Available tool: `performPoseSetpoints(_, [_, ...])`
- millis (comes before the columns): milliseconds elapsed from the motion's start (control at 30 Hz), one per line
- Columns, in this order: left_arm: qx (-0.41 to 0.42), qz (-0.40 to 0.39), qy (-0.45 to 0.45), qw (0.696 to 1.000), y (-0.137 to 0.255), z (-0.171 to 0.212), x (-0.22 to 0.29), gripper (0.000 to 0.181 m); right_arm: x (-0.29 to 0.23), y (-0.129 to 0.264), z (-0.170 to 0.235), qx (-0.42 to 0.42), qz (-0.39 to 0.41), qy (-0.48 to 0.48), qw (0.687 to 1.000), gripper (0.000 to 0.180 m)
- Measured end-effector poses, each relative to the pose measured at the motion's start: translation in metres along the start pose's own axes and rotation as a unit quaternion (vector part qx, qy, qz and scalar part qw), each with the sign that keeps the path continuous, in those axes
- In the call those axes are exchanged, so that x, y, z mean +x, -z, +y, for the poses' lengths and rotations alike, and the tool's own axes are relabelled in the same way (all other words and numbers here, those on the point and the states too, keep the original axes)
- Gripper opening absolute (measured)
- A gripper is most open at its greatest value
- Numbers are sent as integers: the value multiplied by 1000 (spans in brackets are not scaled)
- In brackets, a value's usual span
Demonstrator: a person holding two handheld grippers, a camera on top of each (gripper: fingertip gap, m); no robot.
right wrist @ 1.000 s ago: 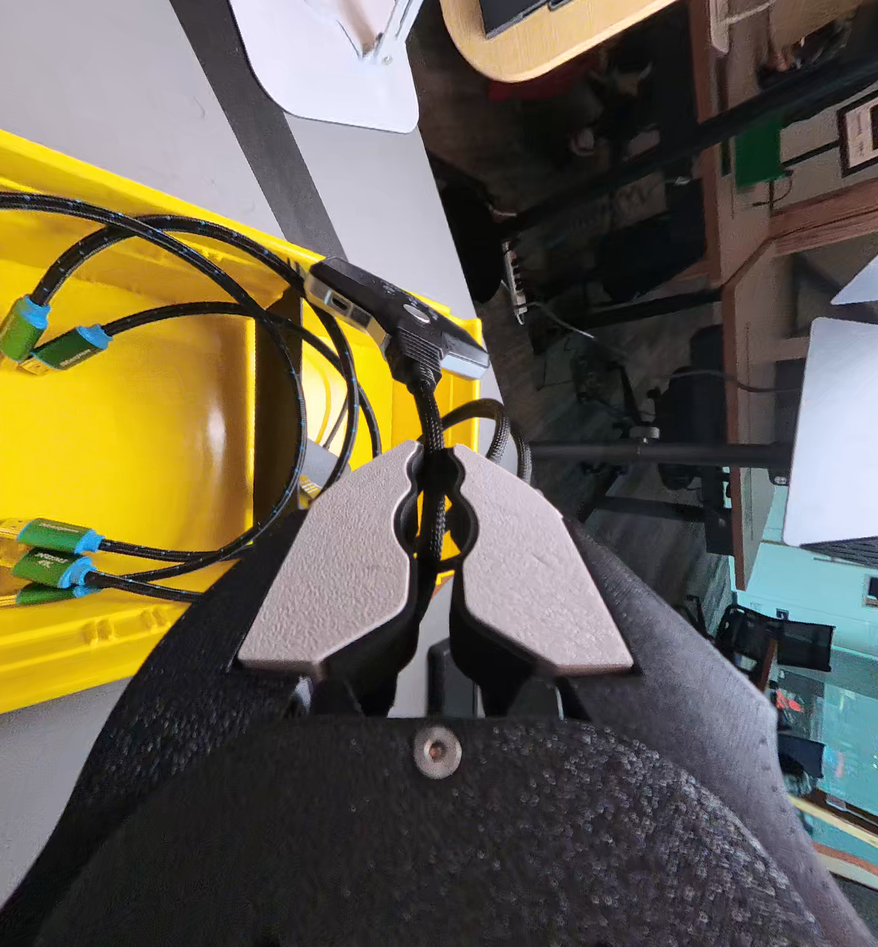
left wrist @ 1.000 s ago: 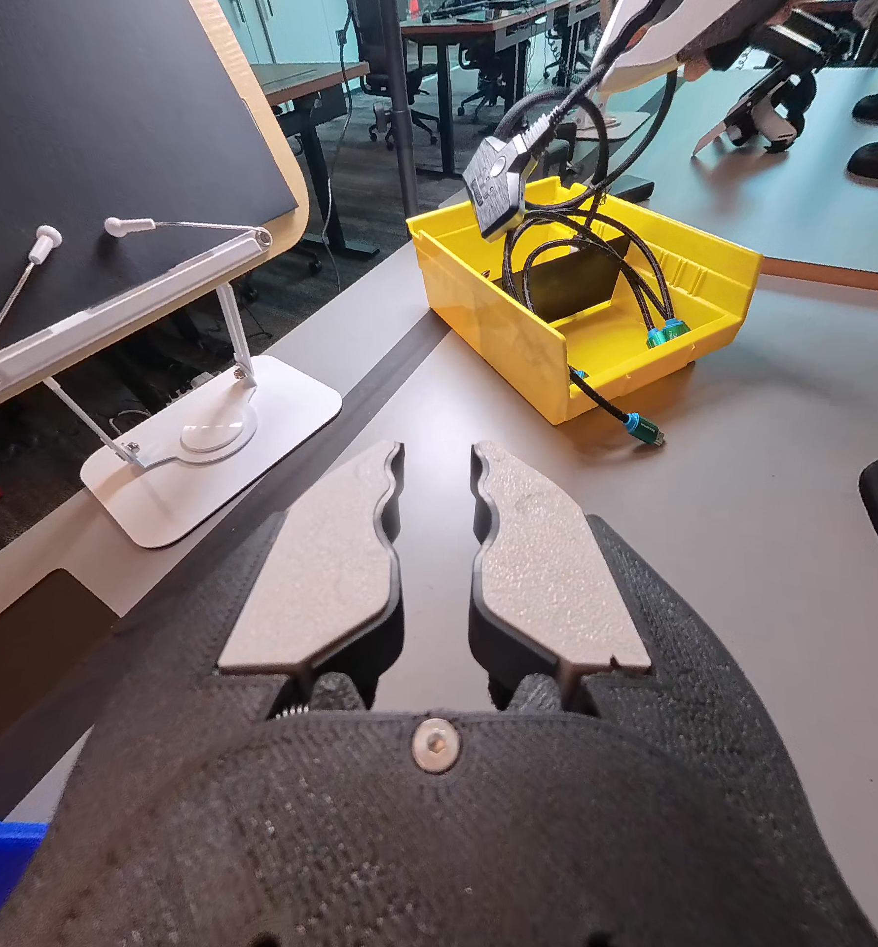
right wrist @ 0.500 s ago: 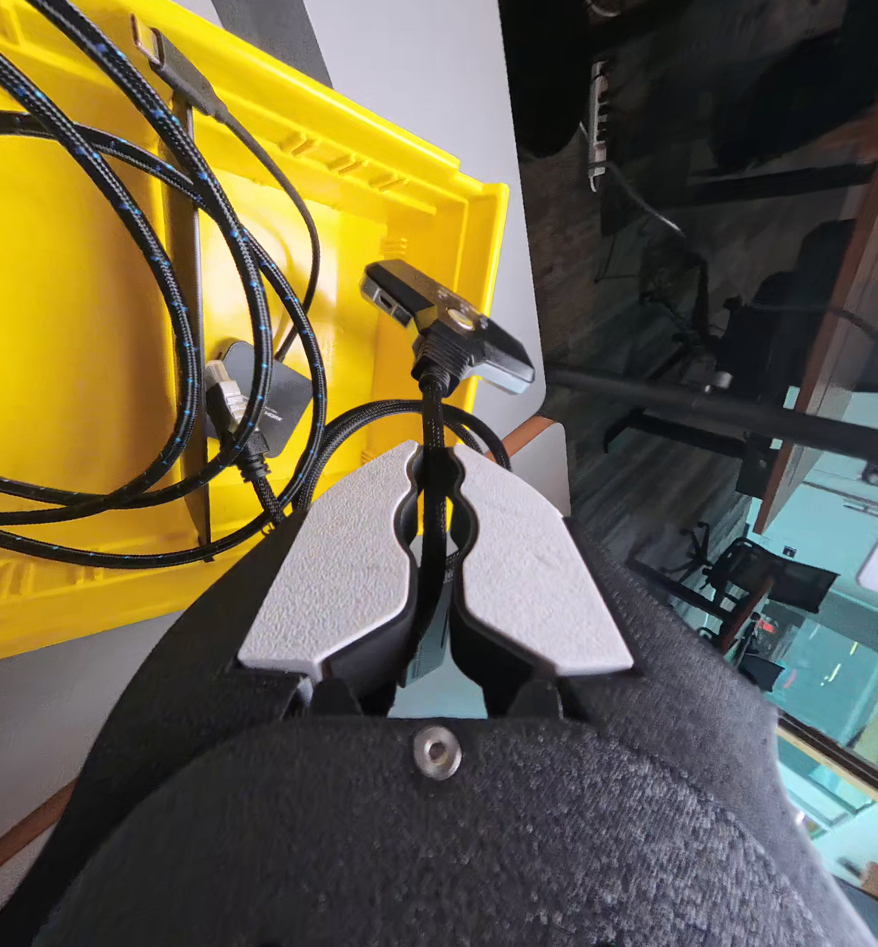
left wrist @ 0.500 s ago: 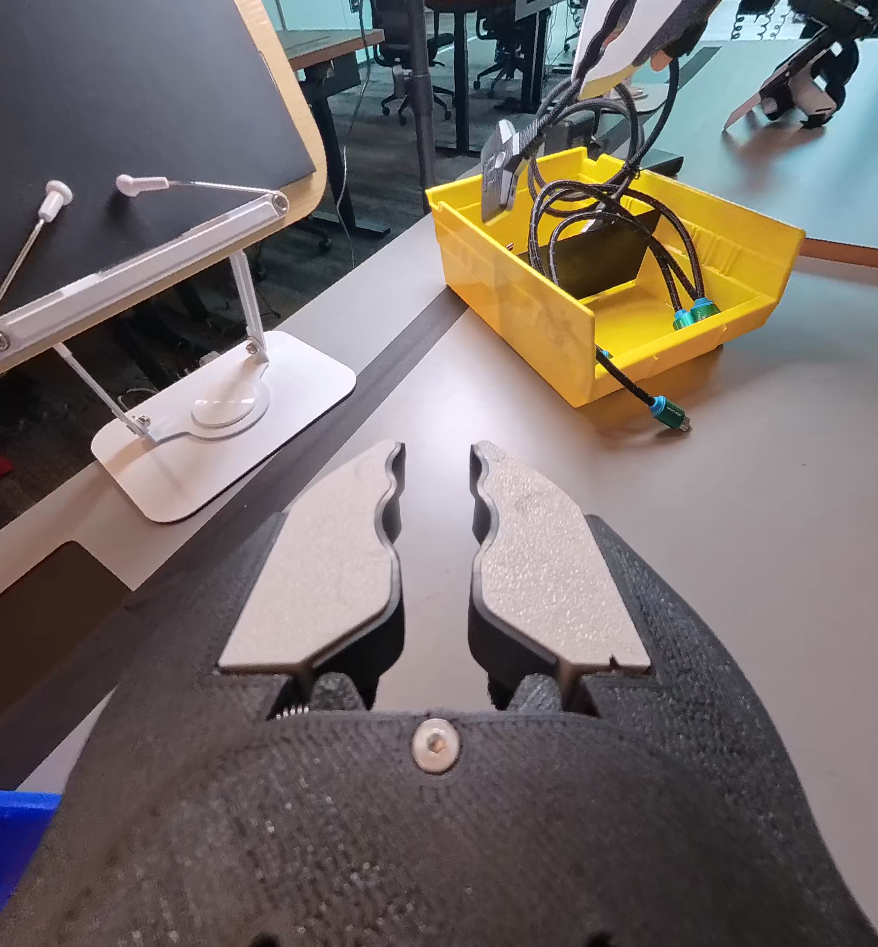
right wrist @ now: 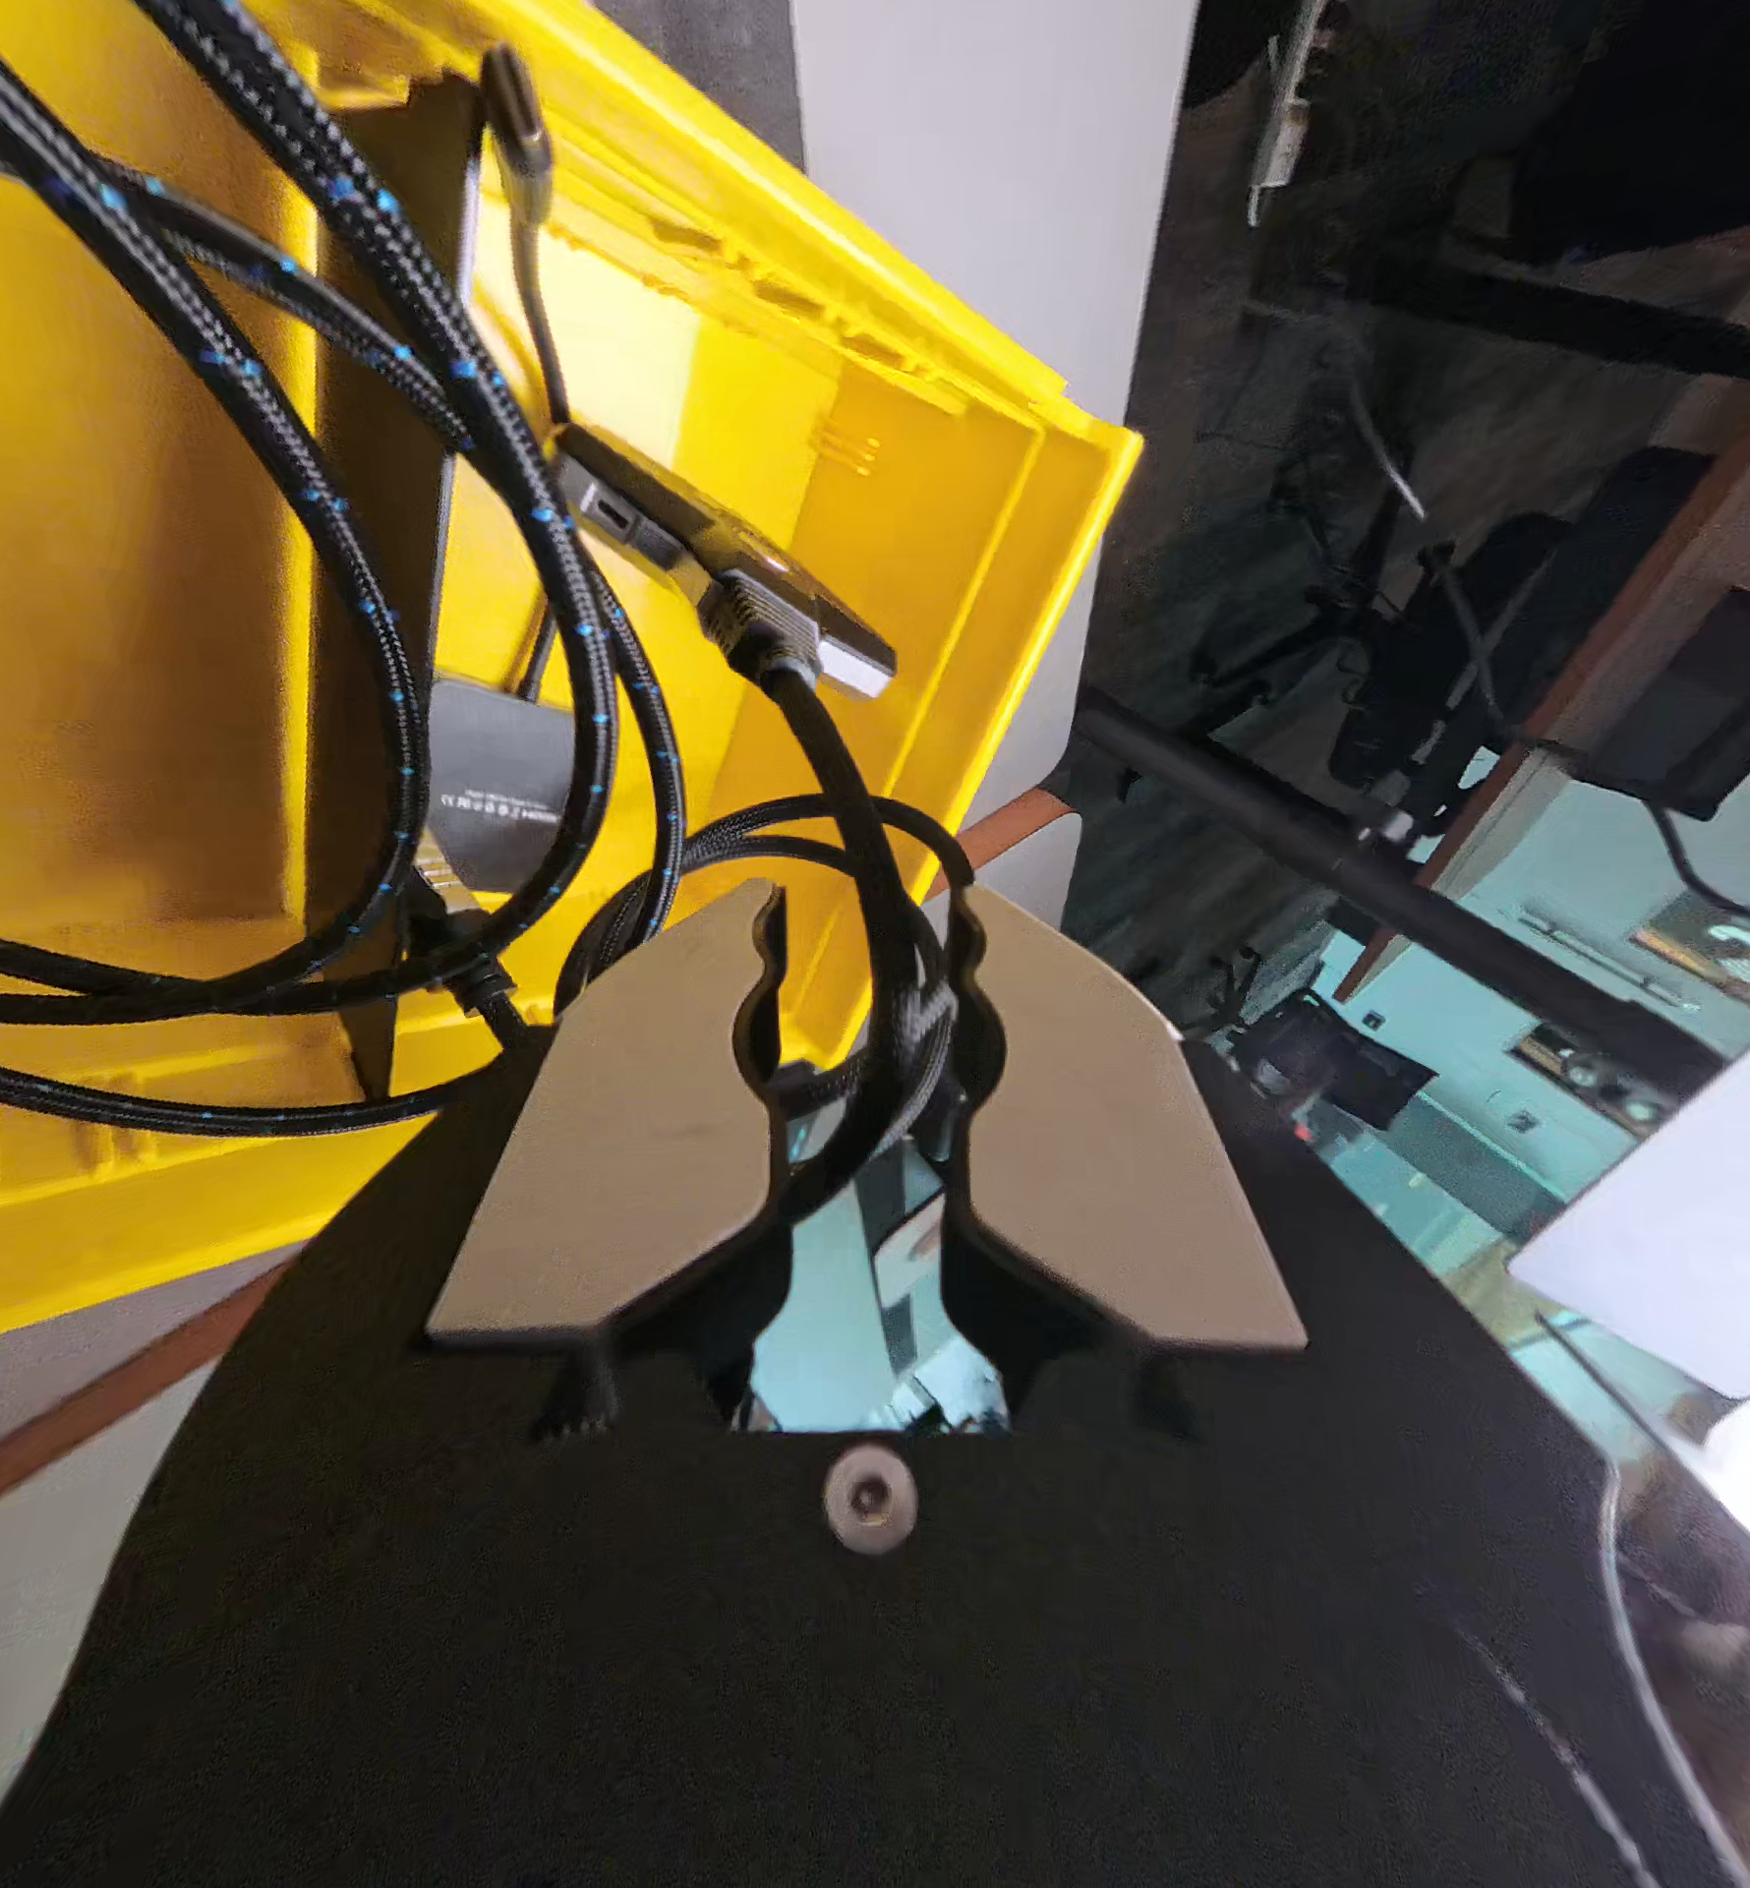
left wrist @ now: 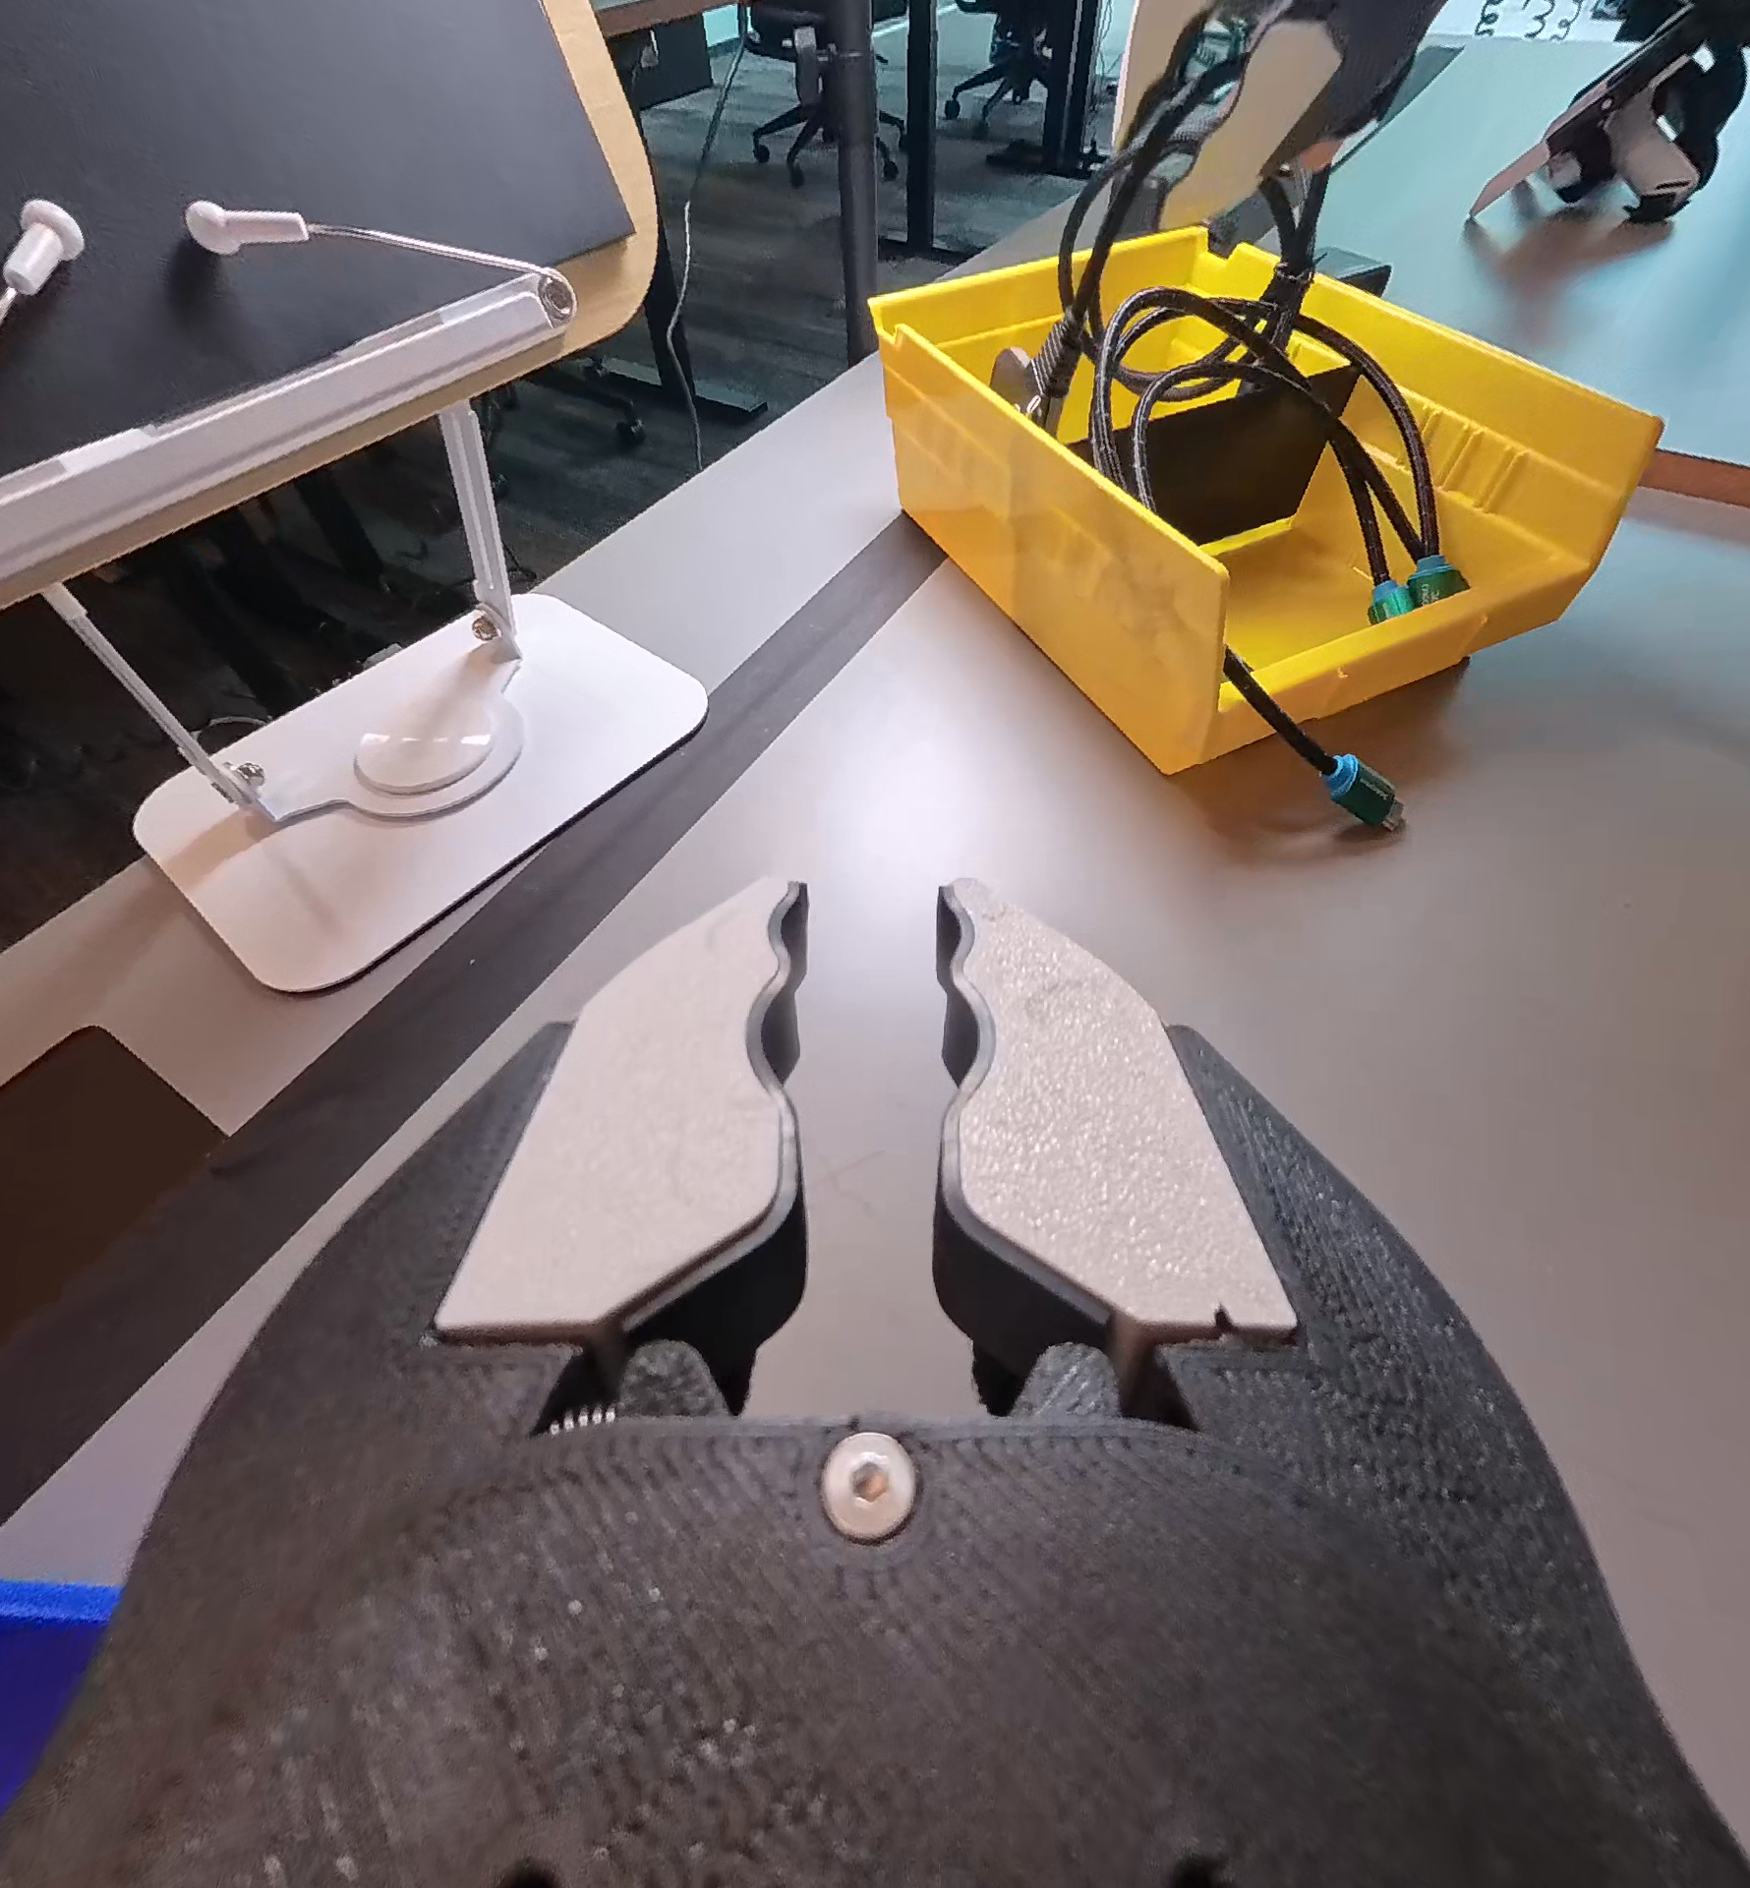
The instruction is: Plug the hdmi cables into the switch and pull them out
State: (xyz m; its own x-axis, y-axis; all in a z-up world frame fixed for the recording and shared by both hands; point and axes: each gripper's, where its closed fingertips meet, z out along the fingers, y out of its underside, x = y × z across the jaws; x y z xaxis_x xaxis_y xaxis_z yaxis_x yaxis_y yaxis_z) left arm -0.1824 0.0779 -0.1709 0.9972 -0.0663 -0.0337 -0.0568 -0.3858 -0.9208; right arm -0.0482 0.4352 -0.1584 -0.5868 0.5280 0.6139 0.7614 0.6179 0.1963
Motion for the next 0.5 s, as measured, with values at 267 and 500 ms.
performPoseSetpoints(267, [7,-1,2,1000,3,-4,-1,24,-18,23,55,102,-63,-332,936,45])
performPoseSetpoints(500, [5,4,3,1000,0,-4,4,24,-55,-15,60,156,-133,-502,840,32])
